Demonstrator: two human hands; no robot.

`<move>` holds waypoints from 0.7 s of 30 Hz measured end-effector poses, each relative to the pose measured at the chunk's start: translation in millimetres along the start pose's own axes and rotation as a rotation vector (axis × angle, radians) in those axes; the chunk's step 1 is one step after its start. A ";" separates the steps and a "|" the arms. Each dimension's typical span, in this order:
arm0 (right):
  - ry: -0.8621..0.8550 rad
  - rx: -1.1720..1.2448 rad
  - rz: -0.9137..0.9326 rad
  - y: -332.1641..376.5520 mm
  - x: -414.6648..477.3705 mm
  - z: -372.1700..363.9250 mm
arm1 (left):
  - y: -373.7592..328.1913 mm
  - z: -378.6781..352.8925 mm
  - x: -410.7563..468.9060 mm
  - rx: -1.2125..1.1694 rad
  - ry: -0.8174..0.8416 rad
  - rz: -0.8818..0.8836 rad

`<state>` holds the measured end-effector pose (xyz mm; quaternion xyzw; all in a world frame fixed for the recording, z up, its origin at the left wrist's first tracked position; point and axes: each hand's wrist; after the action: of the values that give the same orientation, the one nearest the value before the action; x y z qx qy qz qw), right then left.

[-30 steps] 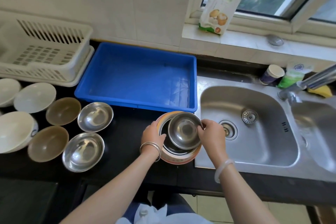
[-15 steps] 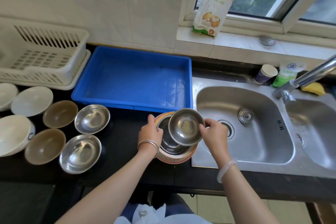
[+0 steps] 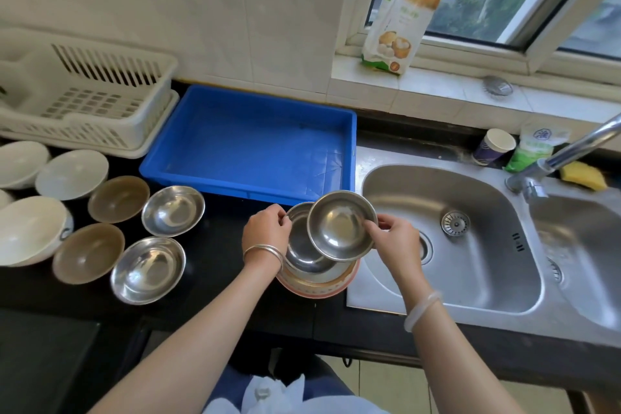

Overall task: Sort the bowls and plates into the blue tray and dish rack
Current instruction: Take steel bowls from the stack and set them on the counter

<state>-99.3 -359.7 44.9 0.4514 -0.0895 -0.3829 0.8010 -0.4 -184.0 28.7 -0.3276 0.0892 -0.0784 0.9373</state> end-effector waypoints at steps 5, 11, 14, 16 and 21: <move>0.048 0.128 0.036 18.4 0.2 3.4 | 5.0 20.3 -3.5 -0.089 -0.075 0.089; 0.170 0.177 0.083 52.6 9.0 -14.0 | 33.9 52.3 -14.8 -0.163 -0.138 0.181; 0.239 0.145 0.103 67.7 12.6 -37.3 | 55.4 66.3 -23.8 -0.179 -0.156 0.246; 0.290 0.093 0.096 75.5 16.9 -57.5 | 71.6 72.4 -30.3 -0.197 -0.161 0.296; 0.409 -0.083 0.107 90.8 25.5 -112.4 | 107.7 72.1 -44.9 -0.266 -0.150 0.429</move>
<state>21.6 -276.6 46.8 0.4808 0.0668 -0.2436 0.8396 -18.8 -48.2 21.7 -0.4266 0.0965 0.1590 0.8851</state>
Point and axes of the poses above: each hand's wrist, its own x-axis towards the middle knuckle, its own z-axis out of the back of the hand, y = z × x
